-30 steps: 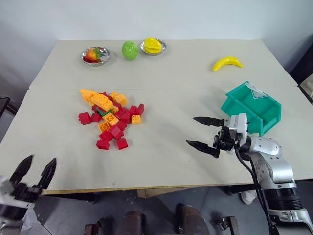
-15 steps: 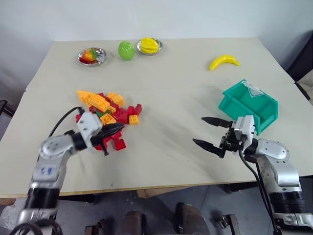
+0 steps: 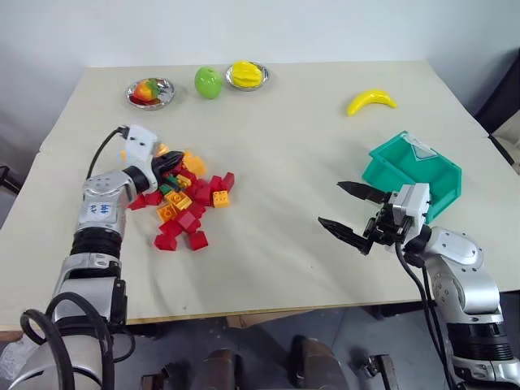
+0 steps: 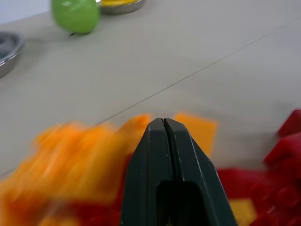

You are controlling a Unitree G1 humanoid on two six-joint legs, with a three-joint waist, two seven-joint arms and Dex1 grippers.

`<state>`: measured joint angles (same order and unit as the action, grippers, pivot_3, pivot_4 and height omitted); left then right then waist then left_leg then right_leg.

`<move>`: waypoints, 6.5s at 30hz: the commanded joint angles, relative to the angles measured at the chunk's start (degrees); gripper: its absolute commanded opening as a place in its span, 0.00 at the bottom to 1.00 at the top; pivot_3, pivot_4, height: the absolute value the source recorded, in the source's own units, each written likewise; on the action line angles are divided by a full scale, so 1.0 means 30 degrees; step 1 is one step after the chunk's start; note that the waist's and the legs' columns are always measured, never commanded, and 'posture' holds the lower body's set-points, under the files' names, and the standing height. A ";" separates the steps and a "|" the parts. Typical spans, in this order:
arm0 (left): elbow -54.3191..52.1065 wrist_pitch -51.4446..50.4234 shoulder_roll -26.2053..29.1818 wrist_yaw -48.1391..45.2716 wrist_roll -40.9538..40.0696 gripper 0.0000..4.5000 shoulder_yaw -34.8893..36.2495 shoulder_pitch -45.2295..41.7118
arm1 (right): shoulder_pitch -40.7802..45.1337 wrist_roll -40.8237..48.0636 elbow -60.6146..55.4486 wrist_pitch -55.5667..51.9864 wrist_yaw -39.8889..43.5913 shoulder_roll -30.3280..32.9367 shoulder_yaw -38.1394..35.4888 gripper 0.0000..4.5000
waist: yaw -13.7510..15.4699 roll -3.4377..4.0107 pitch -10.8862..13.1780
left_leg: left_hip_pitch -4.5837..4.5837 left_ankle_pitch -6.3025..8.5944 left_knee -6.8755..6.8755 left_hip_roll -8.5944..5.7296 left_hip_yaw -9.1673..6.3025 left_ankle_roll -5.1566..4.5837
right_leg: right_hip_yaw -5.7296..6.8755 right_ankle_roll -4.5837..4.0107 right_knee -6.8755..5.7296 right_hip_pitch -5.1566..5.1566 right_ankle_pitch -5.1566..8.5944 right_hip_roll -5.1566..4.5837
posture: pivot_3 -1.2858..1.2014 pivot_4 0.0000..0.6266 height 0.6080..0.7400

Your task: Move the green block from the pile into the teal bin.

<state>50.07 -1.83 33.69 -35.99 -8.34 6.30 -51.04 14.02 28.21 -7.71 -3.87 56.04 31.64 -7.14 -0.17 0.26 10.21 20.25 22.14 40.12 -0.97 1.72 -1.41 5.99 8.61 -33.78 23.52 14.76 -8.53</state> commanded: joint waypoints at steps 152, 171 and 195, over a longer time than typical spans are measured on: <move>-0.4587 0.3829 -0.1474 -1.3495 -0.2666 1.00 0.0352 0.1403 | -0.9402 0.1911 -0.4104 -0.3095 0.0004 0.4818 -0.7145 1.00 | 0.0283 -0.0040 0.0033 | 0.0009 0.0138 0.0287 0.0082 0.0161 -0.0145 | 0.0042 0.0024 -0.0025 -0.0003 -0.0087 -0.0011 | 0.52 0.24 1.00; -2.0220 -0.4400 0.2371 -1.0235 -0.6631 1.00 0.1837 1.2522 | 0.8392 -0.6170 0.6935 -0.4281 0.5607 0.4885 0.7456 1.00 | 0.0247 0.0026 0.0070 | 0.0031 0.0176 0.0347 0.0205 0.0118 -0.0093 | 0.0079 -0.0023 -0.0020 0.0007 -0.0117 0.0015 | 0.52 0.24 1.00; -1.7367 -0.3080 -0.0072 -0.7554 -0.6079 1.00 0.1310 0.9638 | 0.4744 -0.3129 0.4823 -0.2819 -0.2315 0.2067 -0.1726 0.33 | 0.0037 0.0042 0.0079 | 0.0032 0.0181 0.0347 0.0203 0.0139 -0.0067 | 0.0108 -0.0031 -0.0021 0.0000 -0.0112 0.0026 | 0.52 0.24 1.00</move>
<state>-2.30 -12.62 34.38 -61.91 -26.84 9.05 -20.52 27.73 17.16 8.95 -11.28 54.67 37.40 -6.58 -0.05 0.39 10.44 20.34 22.68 41.17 -0.37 2.14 -1.60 6.31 8.52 -33.85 23.51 14.42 -8.46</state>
